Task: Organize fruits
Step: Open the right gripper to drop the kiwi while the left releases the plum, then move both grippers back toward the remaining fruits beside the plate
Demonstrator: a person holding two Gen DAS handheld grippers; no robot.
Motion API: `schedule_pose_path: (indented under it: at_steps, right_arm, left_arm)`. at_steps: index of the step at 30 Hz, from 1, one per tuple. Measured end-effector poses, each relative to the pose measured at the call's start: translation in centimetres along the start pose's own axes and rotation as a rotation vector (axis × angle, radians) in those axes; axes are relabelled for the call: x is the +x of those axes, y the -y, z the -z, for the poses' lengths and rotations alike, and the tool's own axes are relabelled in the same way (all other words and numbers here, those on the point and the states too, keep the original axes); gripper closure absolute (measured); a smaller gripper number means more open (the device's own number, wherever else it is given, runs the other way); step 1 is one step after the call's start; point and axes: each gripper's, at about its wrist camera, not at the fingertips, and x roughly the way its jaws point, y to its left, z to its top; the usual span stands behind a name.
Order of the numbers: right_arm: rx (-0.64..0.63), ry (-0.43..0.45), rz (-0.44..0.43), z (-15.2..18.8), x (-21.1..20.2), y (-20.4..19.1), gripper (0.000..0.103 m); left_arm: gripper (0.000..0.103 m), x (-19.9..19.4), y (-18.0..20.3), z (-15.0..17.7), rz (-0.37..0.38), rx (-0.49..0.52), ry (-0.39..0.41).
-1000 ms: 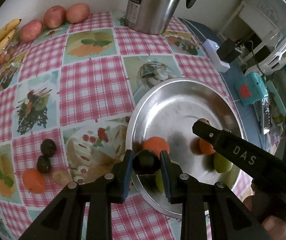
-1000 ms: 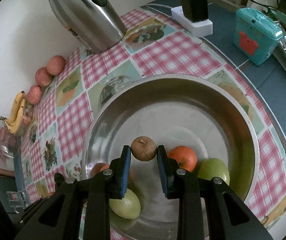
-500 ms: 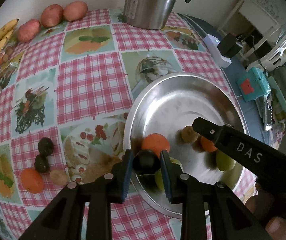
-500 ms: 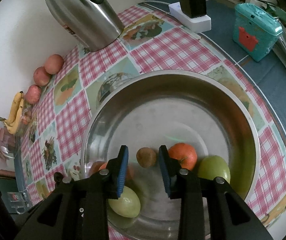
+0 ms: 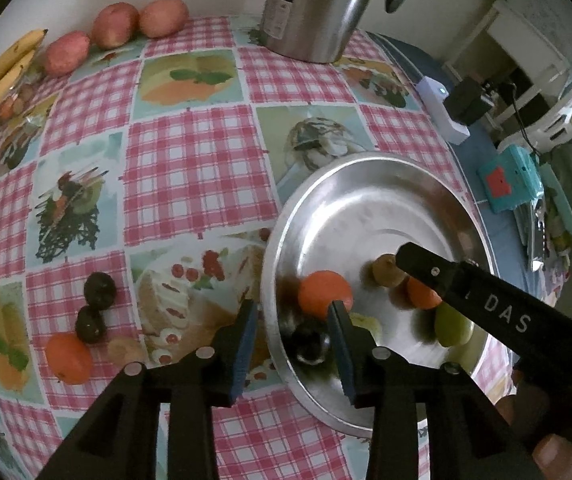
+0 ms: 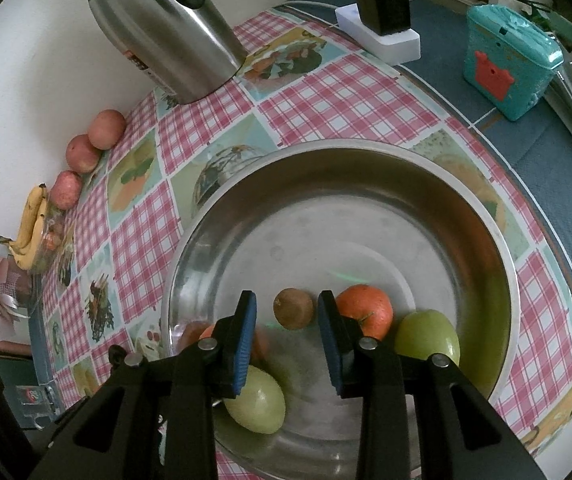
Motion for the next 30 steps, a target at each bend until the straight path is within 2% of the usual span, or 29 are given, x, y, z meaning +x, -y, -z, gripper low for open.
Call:
schedule_pose_path:
  at_steps: [19,23,28,30]
  right_arm:
    - [-0.04,-0.027,0.018,0.2,0.4,-0.8,0.07]
    - [-0.048,-0.029,0.021,0.2,0.5,-1.0,0.07]
    - [-0.061,-0.03,0.029,0.3,0.6,-1.3,0.07]
    - [-0.07,-0.031,0.036,0.3,0.7,-1.4,0.07]
  left_arm:
    - [0.054,-1.4,-6.8,-0.9,-0.048,-0.218,0.045]
    - [0.044,-1.8,-8.3,-0.9,-0.045,-0.269,0.052]
    - [0.039,-2.1,-9.9,-0.9,-0.056,-0.316,0.063]
    - [0.029,-2.1,-10.4,-0.8,-0.071,-0.334,0.064]
